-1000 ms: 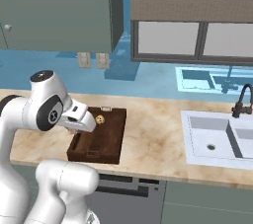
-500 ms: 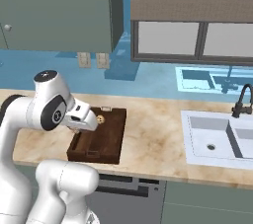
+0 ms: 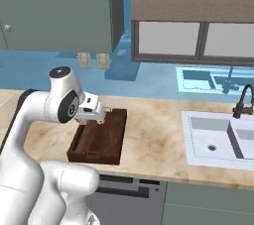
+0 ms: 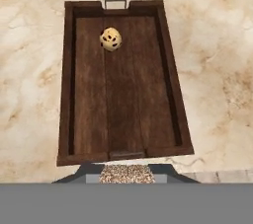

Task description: Move the dessert items from the plate to the tray.

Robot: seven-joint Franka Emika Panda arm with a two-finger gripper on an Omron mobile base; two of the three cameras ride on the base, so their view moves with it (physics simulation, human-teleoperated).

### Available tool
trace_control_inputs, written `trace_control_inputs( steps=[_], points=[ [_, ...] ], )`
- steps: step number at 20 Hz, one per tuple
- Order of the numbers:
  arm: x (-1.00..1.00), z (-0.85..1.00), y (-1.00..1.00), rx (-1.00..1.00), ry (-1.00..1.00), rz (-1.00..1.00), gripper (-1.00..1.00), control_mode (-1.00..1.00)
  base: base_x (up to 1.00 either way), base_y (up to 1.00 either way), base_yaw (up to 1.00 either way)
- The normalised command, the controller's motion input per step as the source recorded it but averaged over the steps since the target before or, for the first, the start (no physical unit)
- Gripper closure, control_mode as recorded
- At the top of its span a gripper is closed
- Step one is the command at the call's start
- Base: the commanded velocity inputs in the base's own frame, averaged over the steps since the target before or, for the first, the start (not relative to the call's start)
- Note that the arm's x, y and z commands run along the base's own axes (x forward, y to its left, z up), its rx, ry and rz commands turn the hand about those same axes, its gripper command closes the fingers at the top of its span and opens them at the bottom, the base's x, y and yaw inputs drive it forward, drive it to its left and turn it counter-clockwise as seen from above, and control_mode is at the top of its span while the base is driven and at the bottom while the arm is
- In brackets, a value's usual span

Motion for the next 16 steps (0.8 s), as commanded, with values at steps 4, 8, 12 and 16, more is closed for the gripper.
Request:
trace_control_inputs(
  steps=[4, 8, 12, 16],
  points=[
    [0.60, -0.13, 0.00, 0.00, 0.00, 0.09, 1.00, -1.00, 0.00, 0.00, 0.00],
    [0.25, -0.23, 0.04, 0.00, 0.01, 0.00, 1.00, -1.00, 0.00, 0.00, 0.00],
    [0.12, -0.41, 0.07, -0.02, 0.00, 0.00, 1.00, -1.00, 0.00, 0.00, 0.00],
    [0.04, -0.50, 0.05, -0.01, 0.00, 0.00, 1.00, -1.00, 0.00, 0.00, 0.00]
  ],
)
